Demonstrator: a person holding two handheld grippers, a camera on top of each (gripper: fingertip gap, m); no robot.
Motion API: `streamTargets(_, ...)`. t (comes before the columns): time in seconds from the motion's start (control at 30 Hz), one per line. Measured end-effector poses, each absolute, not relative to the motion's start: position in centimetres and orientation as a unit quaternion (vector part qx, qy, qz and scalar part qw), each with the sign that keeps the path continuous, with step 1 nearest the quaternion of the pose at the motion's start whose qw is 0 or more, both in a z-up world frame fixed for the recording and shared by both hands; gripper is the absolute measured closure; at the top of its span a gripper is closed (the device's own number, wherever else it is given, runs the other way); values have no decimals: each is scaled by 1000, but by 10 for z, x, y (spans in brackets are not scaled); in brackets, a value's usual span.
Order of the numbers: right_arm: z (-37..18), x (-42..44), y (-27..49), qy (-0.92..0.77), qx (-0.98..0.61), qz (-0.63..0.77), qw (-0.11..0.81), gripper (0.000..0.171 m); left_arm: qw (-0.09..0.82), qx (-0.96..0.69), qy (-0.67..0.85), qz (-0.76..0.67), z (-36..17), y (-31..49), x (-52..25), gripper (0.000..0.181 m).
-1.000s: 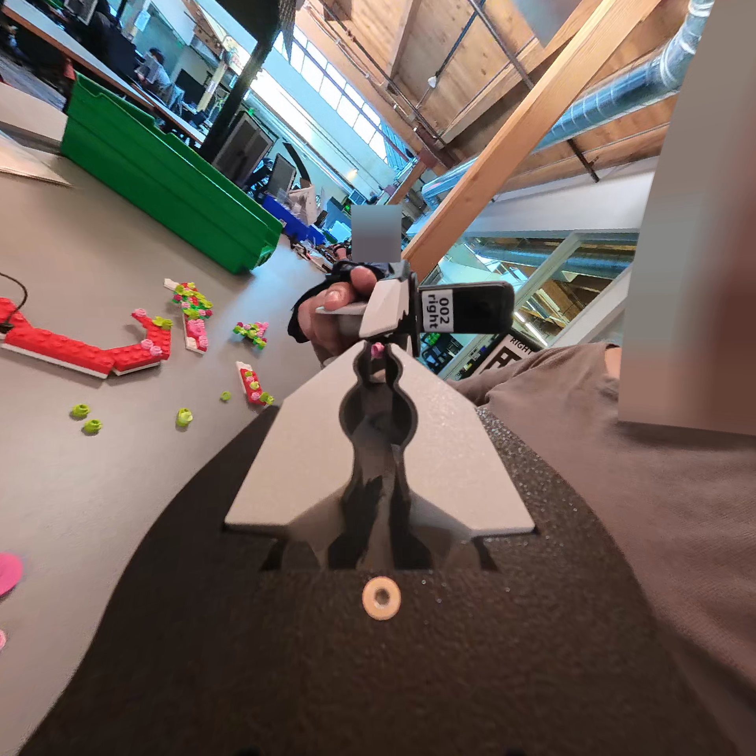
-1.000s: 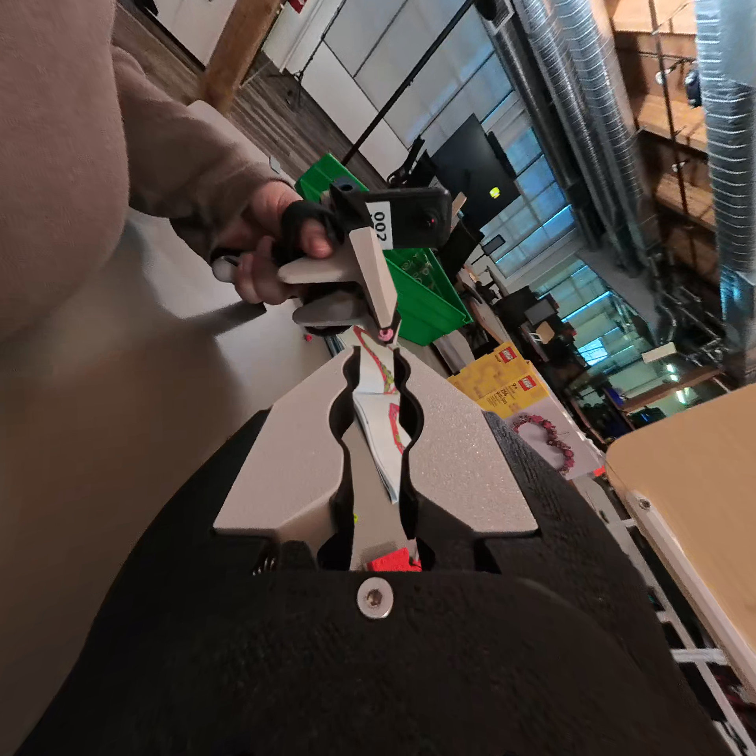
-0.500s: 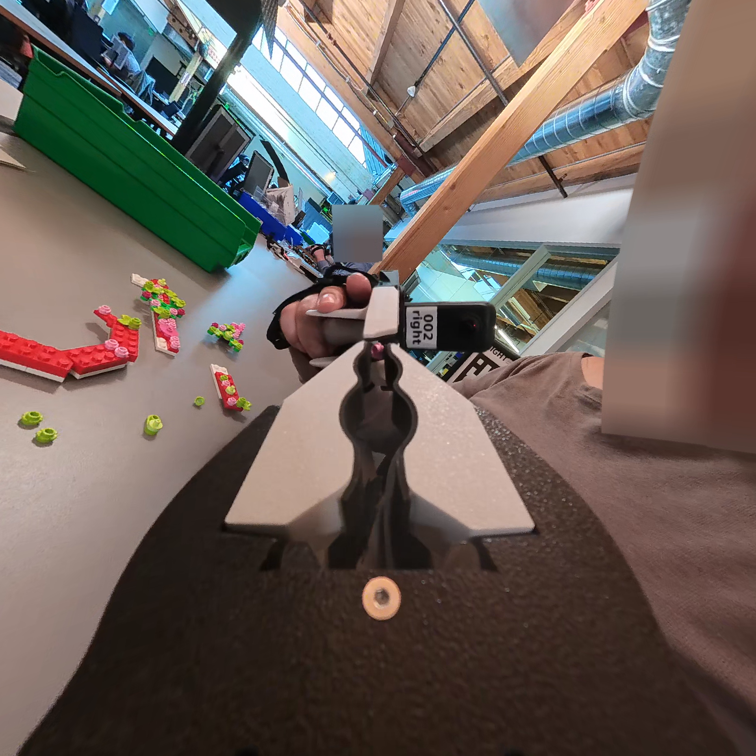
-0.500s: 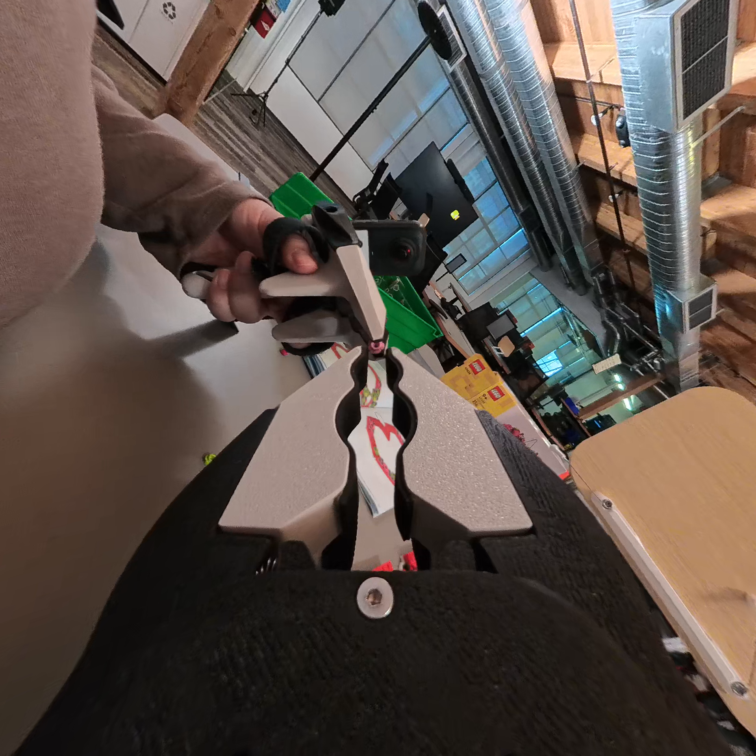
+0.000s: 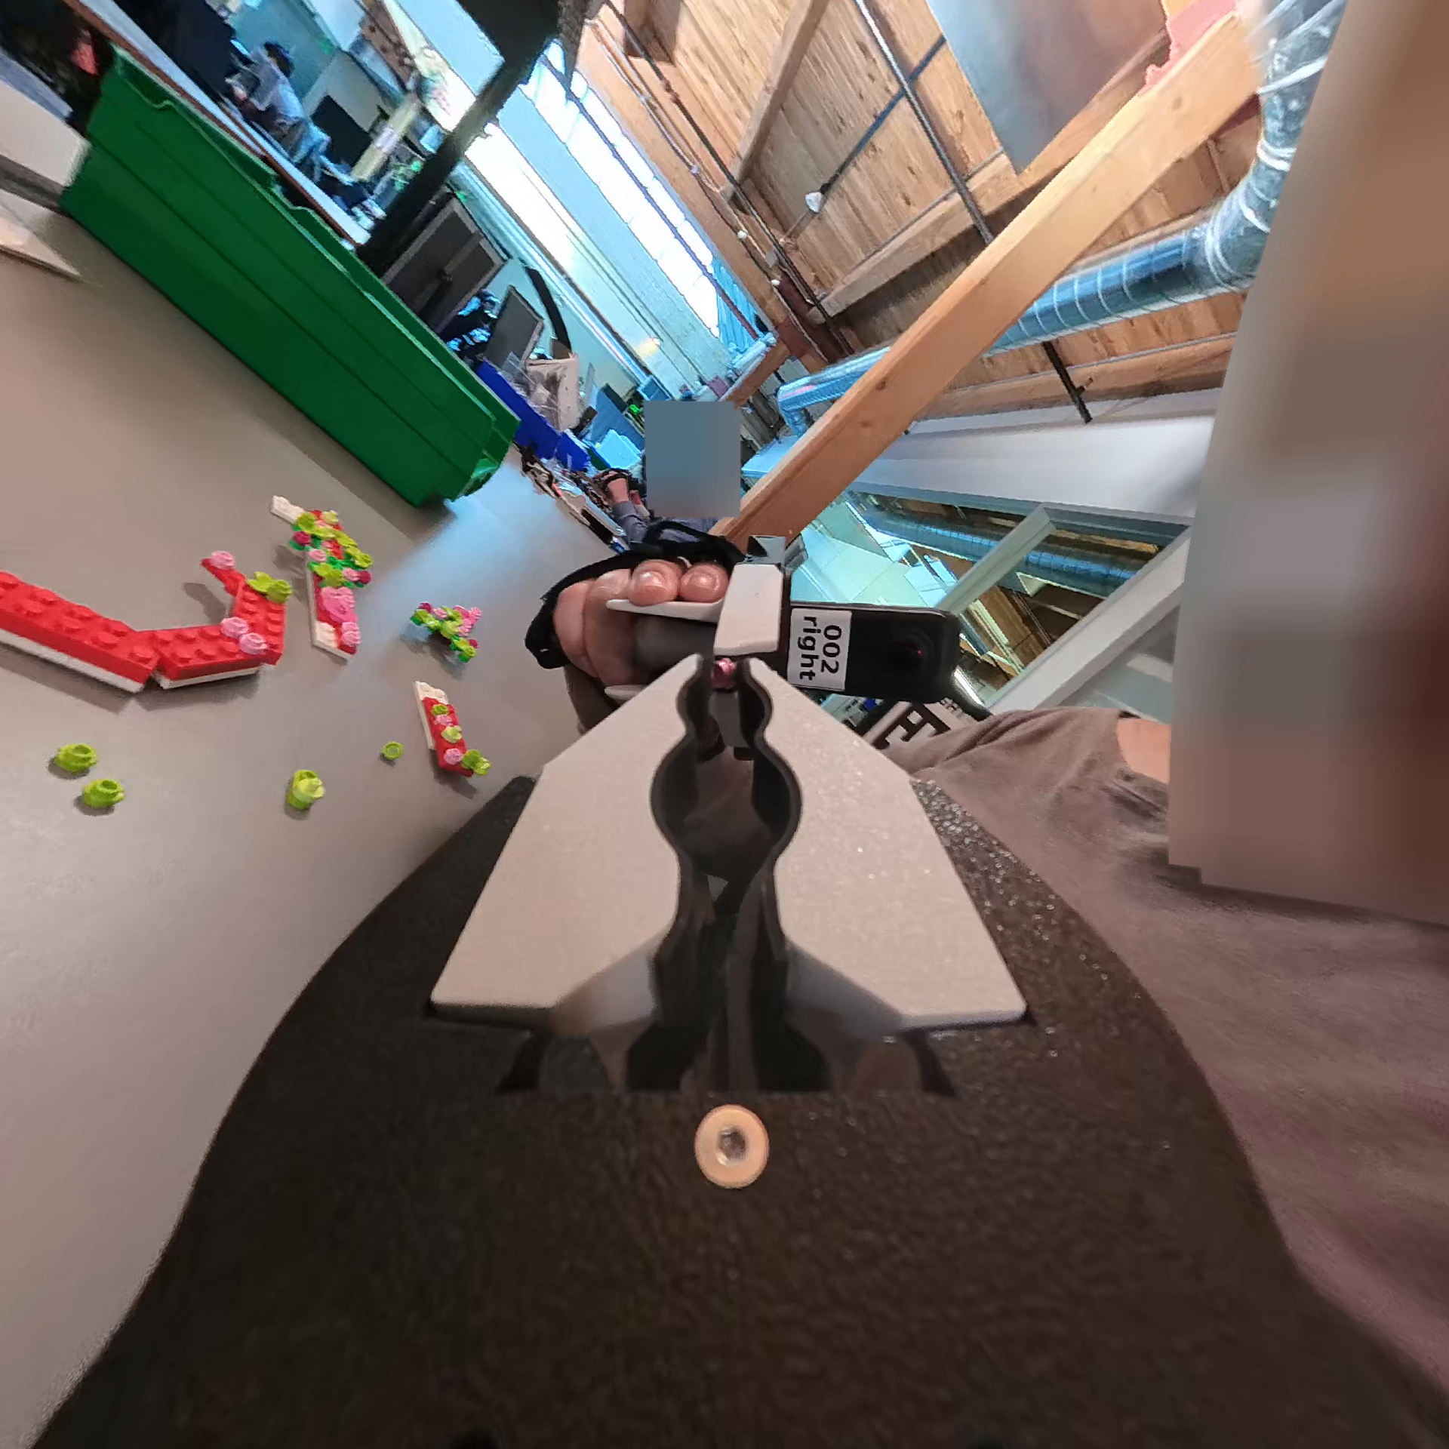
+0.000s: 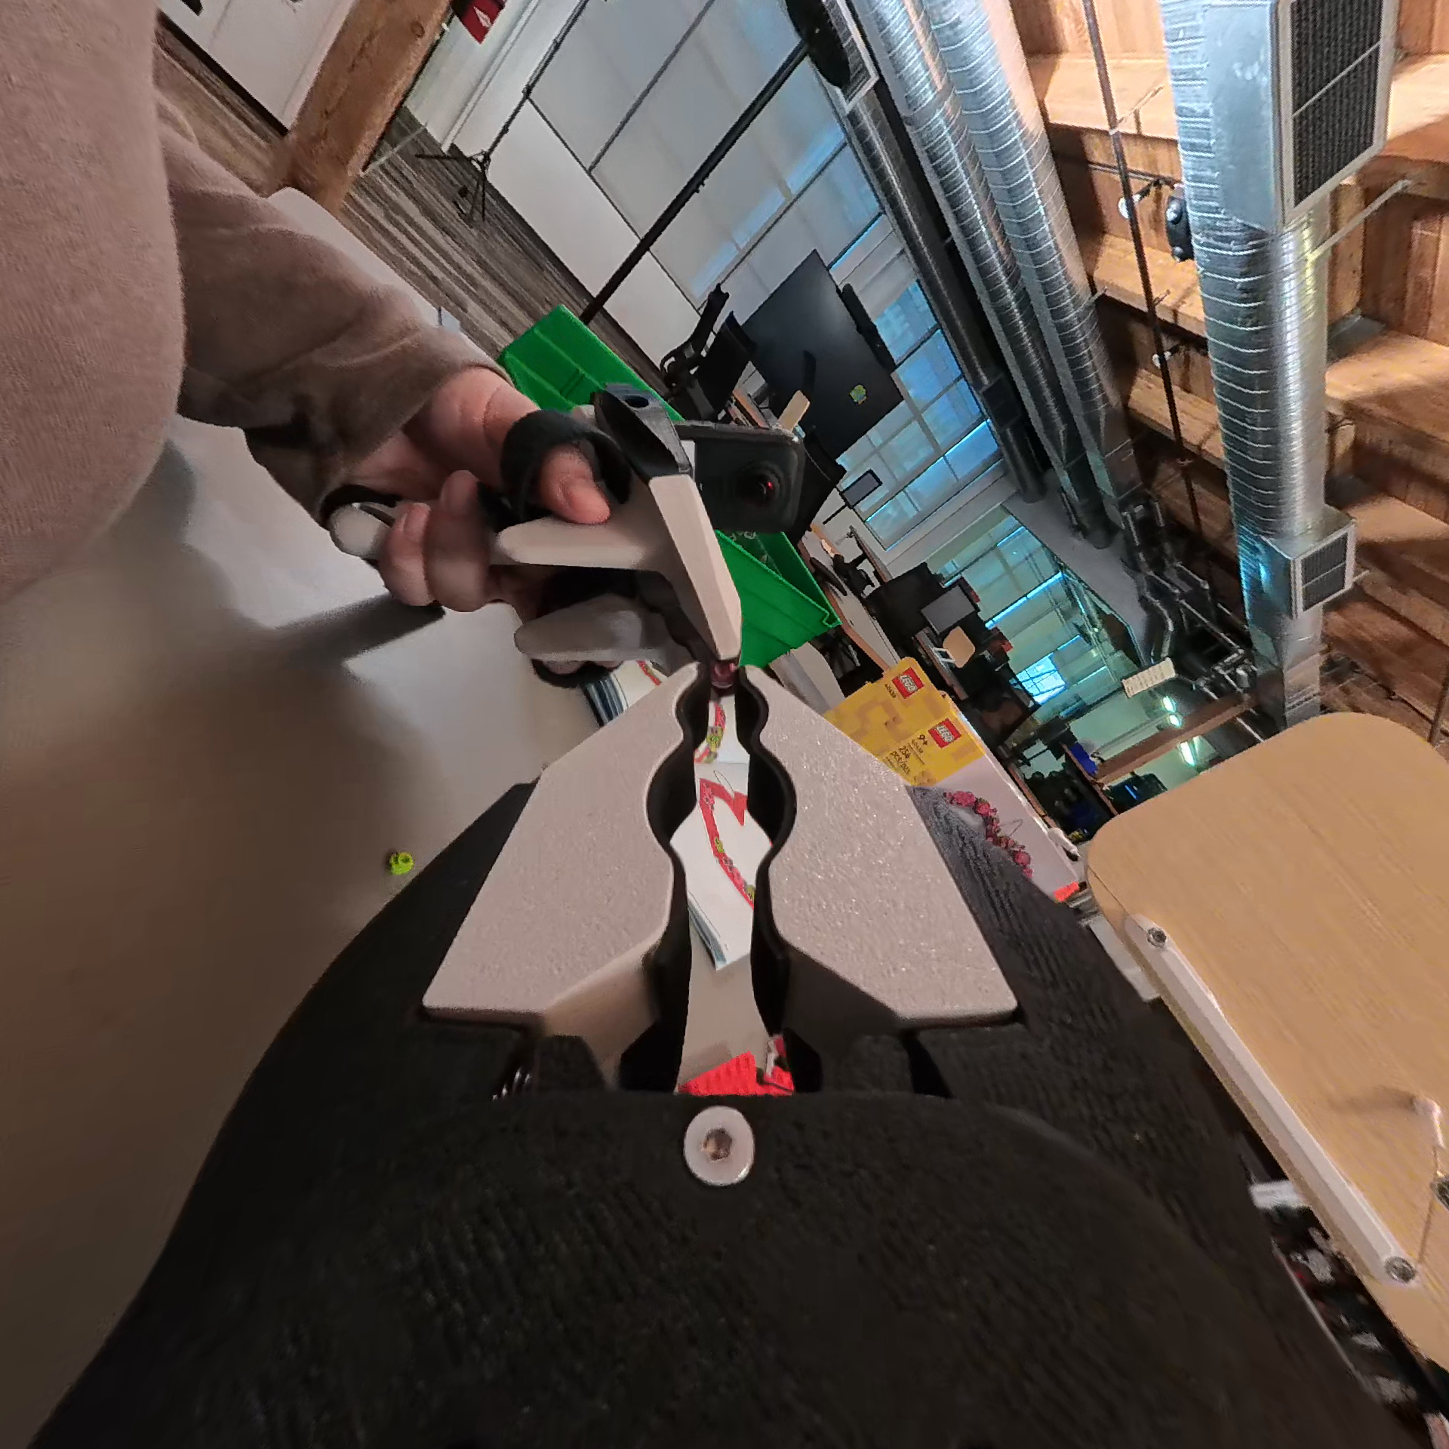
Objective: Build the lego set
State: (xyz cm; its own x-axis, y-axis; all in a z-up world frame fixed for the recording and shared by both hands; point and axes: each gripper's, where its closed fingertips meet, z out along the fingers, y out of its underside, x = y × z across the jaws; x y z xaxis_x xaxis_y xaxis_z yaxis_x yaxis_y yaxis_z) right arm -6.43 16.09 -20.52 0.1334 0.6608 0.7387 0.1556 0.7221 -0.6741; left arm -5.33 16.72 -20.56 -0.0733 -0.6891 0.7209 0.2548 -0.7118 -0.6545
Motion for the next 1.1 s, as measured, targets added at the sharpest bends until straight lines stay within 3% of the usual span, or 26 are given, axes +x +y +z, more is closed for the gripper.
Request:
streamTargets(0.2,-206,-43,186,-601,-364,171,691,167,380,-613,188,-667,-211,178,-68,168)
streamTargets(0.4,-203,2,237,-488,-457,155,727,167,529,-688,228,-443,-241,207,-101,149)
streamTargets(0.5,-202,24,260,-427,-496,152,740,167,588,-693,239,-343,-248,217,-111,150)
streamTargets(0.63,-201,50,281,-361,-527,150,754,167,623,-669,260,-311,-244,224,-103,137)
streamTargets(0.77,-202,65,291,-334,-536,138,763,167,668,-625,382,-135,-260,225,-86,123)
streamTargets(1.1,-217,82,306,-329,-550,87,763,166,690,-539,464,-139,-252,234,-49,124)
